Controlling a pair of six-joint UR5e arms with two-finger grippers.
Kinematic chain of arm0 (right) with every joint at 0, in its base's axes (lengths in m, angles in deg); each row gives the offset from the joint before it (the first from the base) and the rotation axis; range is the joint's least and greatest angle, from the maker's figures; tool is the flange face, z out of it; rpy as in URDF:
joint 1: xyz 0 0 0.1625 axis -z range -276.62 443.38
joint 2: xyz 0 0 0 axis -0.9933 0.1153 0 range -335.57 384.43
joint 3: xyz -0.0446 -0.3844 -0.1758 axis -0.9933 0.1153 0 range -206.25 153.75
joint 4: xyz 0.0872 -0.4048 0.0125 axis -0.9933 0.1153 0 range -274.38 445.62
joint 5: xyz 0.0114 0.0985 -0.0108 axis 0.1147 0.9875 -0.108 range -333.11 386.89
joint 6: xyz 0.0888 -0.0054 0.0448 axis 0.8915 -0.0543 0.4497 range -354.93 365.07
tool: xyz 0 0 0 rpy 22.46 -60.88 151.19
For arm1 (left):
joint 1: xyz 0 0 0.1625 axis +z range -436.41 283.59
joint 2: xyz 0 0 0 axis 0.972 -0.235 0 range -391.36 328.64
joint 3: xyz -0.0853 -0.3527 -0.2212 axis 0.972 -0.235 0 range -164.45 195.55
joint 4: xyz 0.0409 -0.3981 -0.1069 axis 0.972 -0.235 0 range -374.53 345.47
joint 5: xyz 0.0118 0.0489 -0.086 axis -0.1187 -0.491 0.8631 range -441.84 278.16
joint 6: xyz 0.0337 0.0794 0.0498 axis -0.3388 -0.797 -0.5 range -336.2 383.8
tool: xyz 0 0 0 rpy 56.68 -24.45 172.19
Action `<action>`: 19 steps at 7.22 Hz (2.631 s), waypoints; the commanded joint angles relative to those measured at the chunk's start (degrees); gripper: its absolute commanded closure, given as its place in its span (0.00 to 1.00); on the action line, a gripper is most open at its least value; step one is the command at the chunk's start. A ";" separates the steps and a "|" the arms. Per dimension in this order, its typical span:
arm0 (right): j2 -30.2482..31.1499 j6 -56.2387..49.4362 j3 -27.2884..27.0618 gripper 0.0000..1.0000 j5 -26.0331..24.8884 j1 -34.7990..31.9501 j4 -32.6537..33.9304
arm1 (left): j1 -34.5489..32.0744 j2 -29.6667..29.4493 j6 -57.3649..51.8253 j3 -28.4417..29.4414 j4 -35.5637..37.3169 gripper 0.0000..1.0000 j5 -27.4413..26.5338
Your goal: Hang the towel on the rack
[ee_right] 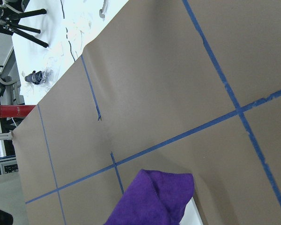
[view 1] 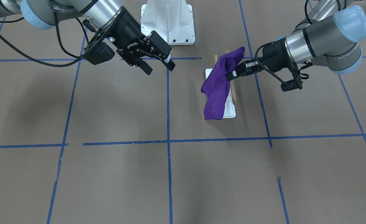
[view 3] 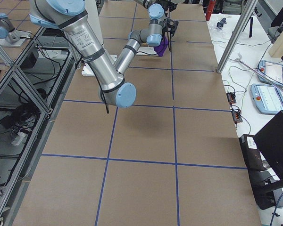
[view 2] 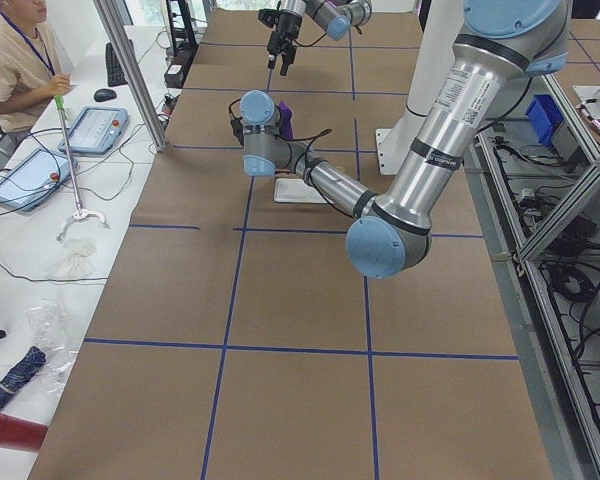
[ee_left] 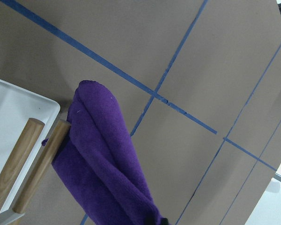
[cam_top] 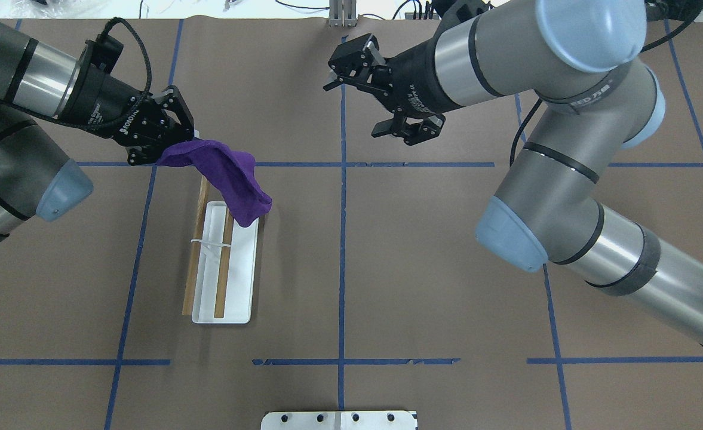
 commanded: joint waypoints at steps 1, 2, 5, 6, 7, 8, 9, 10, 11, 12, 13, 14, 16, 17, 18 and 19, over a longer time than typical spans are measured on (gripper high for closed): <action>3.34 -2.78 -0.07 0.00 2.05 -2.44 -1.51 | -0.69 3.97 -14.01 0.24 -4.63 1.00 8.38; 3.43 -2.87 -0.07 0.00 2.31 -2.53 -1.51 | -0.79 7.13 -19.84 0.24 -4.81 1.00 8.77; 4.75 -2.87 -0.07 0.00 2.40 -3.50 -1.43 | -0.70 8.74 -22.19 2.34 -4.63 1.00 8.16; 5.01 -2.87 0.02 0.00 2.40 -3.84 -1.34 | -0.70 8.83 -22.19 2.70 -4.55 1.00 6.94; 5.89 -3.48 0.02 0.00 2.58 -4.37 -1.42 | -0.44 8.83 -22.19 4.35 -4.63 0.87 5.54; 6.07 -3.66 0.11 0.00 2.40 -4.90 -1.25 | -0.35 8.91 -22.19 4.89 -4.63 0.42 2.82; 6.33 -3.84 0.19 0.00 2.49 -5.86 -1.16 | -0.44 9.44 -22.19 4.90 -4.63 0.00 -1.38; 6.60 -3.93 0.37 0.00 2.49 -6.30 -0.90 | -0.26 10.92 -22.27 4.72 -4.72 0.00 -4.55; 7.21 -5.23 0.46 0.00 2.66 -7.35 -0.12 | -0.87 11.02 -23.23 4.90 -4.72 0.00 -5.19; 8.69 -8.90 0.46 0.00 5.71 -9.28 1.63 | -1.66 12.07 -29.51 4.64 -4.63 0.00 -8.59; 11.75 -15.73 0.46 0.00 9.83 -13.12 2.78 | -2.36 14.08 -34.61 4.55 -4.29 0.00 -12.02; 15.53 -23.10 0.55 0.00 13.53 -16.82 3.14 | -6.03 18.28 -45.37 4.63 -4.11 0.00 -14.14; 21.94 -42.48 0.37 0.00 18.91 -22.98 12.50 | -12.97 26.29 -67.16 6.12 0.60 0.00 -17.58; 25.20 -53.65 0.55 0.00 18.84 -25.10 16.38 | -17.18 26.49 -76.84 6.56 6.99 0.00 -17.68; 26.02 -65.34 1.85 0.00 18.32 -27.90 21.90 | -21.23 26.58 -85.47 6.92 13.49 0.00 -18.81; 26.02 -76.68 4.56 0.00 18.14 -31.41 26.74 | -24.75 26.49 -94.26 7.09 19.82 0.00 -19.26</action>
